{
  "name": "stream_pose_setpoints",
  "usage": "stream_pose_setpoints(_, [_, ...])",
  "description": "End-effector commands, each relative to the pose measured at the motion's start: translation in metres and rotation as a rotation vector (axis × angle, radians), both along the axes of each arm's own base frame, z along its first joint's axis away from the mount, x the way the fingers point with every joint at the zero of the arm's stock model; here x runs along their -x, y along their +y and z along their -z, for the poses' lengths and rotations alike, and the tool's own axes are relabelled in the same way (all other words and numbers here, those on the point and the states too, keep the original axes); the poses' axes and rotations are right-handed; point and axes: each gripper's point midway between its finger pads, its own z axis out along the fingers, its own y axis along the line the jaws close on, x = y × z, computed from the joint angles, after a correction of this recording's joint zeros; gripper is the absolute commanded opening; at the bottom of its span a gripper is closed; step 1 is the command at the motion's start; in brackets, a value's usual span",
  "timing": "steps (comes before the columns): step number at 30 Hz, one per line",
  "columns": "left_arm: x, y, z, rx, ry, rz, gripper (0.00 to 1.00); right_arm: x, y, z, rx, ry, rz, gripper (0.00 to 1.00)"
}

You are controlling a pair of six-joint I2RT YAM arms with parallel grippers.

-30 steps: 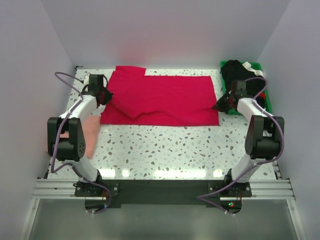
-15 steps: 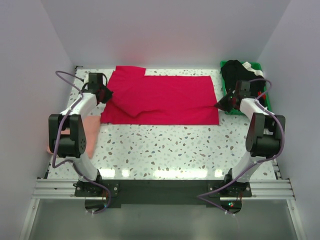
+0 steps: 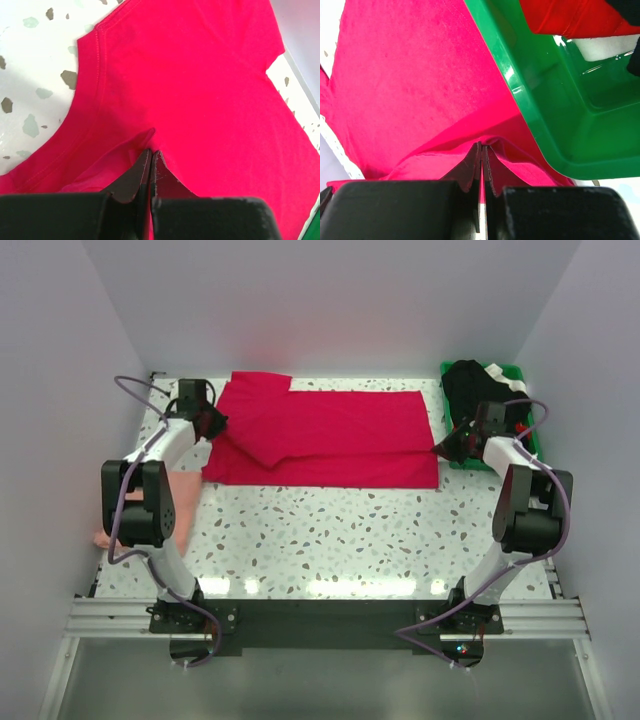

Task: Fold and stack the t-shirts
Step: Fold the tshirt

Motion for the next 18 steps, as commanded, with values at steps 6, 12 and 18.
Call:
stream_pose_setpoints(6, [-0.032,0.002,-0.026,0.006,-0.102,0.016,0.00,-0.013,-0.006,-0.007,-0.012,-0.045,0.010,0.00])
stream_pose_setpoints(12, [-0.037,0.001,-0.022,0.006,-0.095,0.021,0.00,-0.017,-0.007,-0.007,-0.018,-0.049,0.009,0.00])
stream_pose_setpoints(18, [-0.045,0.012,-0.014,0.016,-0.089,0.009,0.00,-0.020,-0.007,-0.004,-0.023,-0.043,0.008,0.00])
